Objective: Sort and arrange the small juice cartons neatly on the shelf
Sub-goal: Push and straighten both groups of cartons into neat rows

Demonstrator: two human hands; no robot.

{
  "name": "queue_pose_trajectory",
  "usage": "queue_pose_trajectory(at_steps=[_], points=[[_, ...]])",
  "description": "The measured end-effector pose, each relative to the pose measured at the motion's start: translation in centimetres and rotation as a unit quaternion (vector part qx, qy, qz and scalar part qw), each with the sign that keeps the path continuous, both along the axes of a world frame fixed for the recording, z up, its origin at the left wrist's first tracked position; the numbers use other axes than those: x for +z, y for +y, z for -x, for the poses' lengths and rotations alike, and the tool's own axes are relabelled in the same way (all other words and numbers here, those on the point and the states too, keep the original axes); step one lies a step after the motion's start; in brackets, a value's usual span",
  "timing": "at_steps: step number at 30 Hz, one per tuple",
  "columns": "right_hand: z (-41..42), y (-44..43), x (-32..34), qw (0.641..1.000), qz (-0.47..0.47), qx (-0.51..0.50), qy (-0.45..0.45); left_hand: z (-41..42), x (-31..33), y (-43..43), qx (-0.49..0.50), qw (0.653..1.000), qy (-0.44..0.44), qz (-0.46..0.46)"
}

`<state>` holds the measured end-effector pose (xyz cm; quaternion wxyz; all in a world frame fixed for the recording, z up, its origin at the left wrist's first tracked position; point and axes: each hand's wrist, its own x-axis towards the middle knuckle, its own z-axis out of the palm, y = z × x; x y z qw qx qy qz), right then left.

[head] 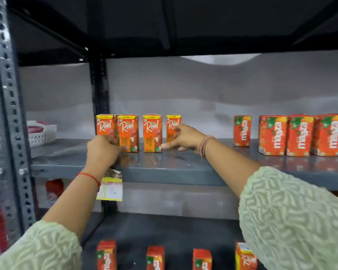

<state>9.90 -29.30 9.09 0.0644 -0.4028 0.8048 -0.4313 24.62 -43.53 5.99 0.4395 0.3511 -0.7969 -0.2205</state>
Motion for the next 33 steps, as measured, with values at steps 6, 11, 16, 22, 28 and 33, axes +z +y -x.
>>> queue_pose_trajectory(at_steps=[6, 11, 16, 22, 28, 33], points=[[0.9, -3.6, -0.5, 0.999, -0.023, -0.013, -0.035, 0.8, 0.9, -2.1, -0.001, 0.998, -0.059, -0.030], [0.7, -4.8, -0.9, 0.999, -0.024, -0.014, -0.019, 2.0, 1.3, -3.7, -0.017, 0.996, -0.088, -0.010], [0.9, -5.6, -1.4, 0.999, 0.018, -0.015, -0.042, 2.9, 1.1, -4.1, -0.014, 0.995, -0.094, 0.002], [2.5, -4.5, -1.3, 0.993, 0.060, -0.040, -0.095, 3.3, 1.5, -3.6, -0.063, 0.994, -0.077, -0.043], [2.5, -3.5, -1.3, 0.994, 0.035, -0.066, -0.076, 3.2, 1.9, -2.6, -0.094, 0.990, -0.084, -0.058], [2.2, -3.4, -1.2, 0.995, 0.011, -0.094, -0.045, 3.4, 1.9, -2.5, -0.104, 0.990, -0.092, -0.033]])
